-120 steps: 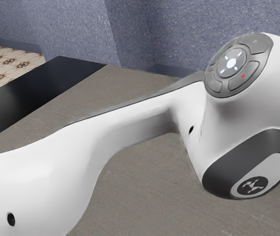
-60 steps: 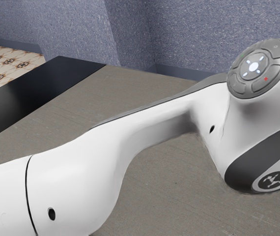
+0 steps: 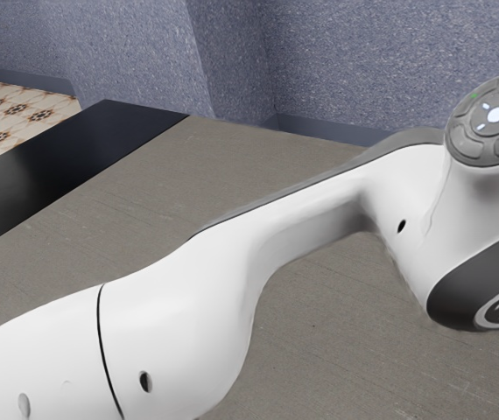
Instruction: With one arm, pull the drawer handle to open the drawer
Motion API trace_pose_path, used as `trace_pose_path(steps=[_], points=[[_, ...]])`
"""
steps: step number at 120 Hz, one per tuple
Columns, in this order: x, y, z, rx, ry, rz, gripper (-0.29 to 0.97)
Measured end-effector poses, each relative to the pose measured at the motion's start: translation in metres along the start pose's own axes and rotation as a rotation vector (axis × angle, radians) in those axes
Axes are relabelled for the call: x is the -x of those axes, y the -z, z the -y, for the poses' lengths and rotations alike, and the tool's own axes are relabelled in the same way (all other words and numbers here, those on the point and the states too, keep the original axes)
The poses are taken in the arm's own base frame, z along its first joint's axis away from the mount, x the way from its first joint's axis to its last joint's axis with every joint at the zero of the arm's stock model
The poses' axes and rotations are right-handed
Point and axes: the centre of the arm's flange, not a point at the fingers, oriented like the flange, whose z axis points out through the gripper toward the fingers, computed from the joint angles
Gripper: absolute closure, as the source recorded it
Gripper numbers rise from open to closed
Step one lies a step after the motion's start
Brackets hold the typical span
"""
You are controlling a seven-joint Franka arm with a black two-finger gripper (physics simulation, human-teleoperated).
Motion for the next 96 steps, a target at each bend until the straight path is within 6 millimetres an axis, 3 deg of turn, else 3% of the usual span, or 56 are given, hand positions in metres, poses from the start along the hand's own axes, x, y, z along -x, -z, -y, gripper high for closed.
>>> trace_pose_path(steps=[44,96], points=[[-0.009,-0.019,0.008,-0.037,0.013,0.000,0.00],[-0.004,-0.019,0.019,-0.107,0.012,0.008,0.00]])
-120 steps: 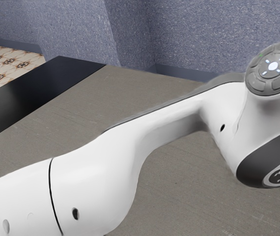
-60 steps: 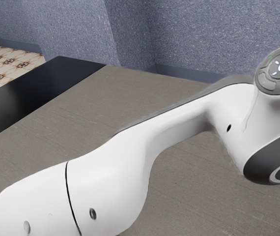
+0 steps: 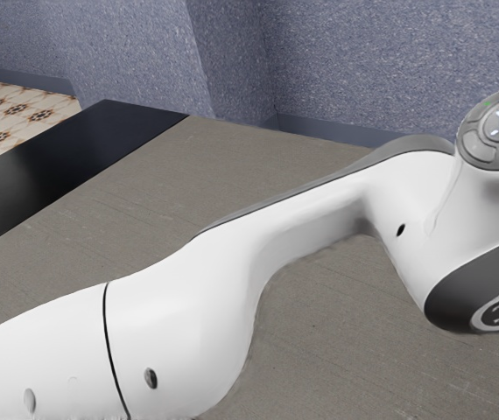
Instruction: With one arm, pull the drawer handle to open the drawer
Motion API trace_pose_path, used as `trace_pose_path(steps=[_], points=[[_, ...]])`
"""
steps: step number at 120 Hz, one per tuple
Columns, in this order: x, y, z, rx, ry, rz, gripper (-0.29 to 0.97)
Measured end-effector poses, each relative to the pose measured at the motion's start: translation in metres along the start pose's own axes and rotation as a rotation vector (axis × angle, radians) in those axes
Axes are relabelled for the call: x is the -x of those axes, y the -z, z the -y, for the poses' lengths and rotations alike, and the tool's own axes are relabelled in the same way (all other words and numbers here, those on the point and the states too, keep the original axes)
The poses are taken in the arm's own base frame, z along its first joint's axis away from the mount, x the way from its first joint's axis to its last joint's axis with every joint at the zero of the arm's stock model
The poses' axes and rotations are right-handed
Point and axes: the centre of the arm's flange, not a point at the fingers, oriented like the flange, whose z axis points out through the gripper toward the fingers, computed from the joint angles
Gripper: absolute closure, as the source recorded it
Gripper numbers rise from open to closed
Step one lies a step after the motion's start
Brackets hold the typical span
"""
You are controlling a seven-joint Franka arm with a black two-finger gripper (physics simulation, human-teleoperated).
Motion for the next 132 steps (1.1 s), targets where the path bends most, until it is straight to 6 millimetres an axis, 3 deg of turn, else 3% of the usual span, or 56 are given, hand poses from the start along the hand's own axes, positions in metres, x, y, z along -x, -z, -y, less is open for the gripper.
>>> trace_pose_path(steps=[26,71,132], points=[[-0.007,0.013,0.011,-0.032,0.003,-0.012,0.00],[-0.011,0.044,0.052,-0.118,0.009,-0.023,0.01],[-0.005,0.096,0.068,-0.095,0.022,-0.035,0.04]])
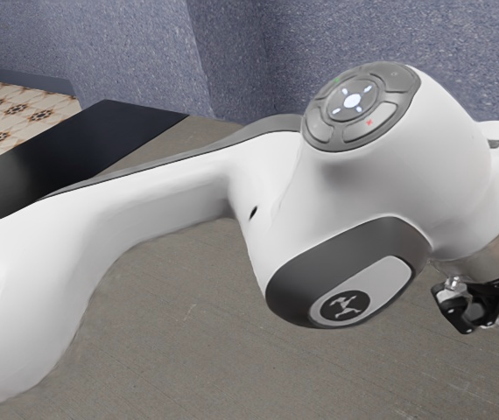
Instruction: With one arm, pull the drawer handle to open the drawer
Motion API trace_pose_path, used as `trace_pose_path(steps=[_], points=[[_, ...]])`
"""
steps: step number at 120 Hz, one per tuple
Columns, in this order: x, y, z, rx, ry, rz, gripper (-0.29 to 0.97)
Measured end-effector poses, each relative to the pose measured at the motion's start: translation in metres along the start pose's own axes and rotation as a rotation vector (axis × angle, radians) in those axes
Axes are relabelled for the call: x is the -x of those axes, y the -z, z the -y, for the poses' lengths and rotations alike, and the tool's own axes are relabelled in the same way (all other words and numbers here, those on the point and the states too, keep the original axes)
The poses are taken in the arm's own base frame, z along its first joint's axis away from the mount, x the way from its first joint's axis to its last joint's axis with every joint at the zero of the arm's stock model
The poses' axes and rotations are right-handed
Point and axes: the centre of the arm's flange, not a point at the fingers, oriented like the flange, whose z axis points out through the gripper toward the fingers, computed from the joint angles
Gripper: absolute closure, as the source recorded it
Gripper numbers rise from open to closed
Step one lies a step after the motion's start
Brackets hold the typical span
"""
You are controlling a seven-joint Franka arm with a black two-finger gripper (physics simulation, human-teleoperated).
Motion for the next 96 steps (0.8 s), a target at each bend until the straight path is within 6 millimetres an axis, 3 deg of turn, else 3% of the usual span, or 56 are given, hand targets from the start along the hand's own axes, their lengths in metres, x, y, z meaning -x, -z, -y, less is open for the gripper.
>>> trace_pose_path(steps=[46,96], points=[[0.000,0.023,0.018,0.014,0.020,0.000,0.06],[0.003,0.038,0.052,-0.036,0.042,-0.009,0.04]])
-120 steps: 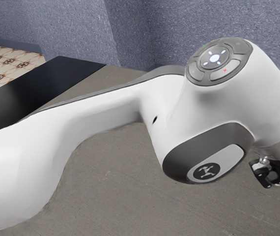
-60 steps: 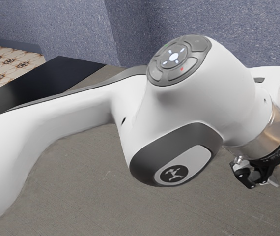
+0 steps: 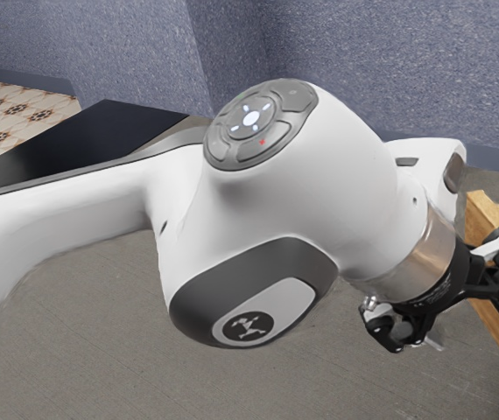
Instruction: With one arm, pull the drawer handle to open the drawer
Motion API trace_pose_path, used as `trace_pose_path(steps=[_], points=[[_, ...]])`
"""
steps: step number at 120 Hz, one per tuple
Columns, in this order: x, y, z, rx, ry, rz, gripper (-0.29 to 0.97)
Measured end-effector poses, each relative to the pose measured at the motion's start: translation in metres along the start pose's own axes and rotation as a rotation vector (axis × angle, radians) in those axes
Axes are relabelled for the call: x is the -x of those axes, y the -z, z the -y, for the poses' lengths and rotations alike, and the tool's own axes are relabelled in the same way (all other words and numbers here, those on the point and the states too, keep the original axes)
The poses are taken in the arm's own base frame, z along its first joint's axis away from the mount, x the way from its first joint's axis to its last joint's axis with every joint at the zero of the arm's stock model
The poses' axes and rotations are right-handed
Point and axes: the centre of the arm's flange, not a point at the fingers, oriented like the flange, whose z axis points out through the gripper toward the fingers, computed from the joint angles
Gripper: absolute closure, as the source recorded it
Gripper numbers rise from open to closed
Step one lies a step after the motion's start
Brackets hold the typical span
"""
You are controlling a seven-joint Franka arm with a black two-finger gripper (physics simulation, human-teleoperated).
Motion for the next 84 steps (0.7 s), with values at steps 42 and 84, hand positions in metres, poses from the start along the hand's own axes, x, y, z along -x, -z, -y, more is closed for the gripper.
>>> trace_pose_path(steps=[42,84], points=[[-0.005,0.048,0.010,0.052,0.031,-0.014,0.04],[0.137,0.288,0.033,0.217,-0.251,0.060,0.02]])
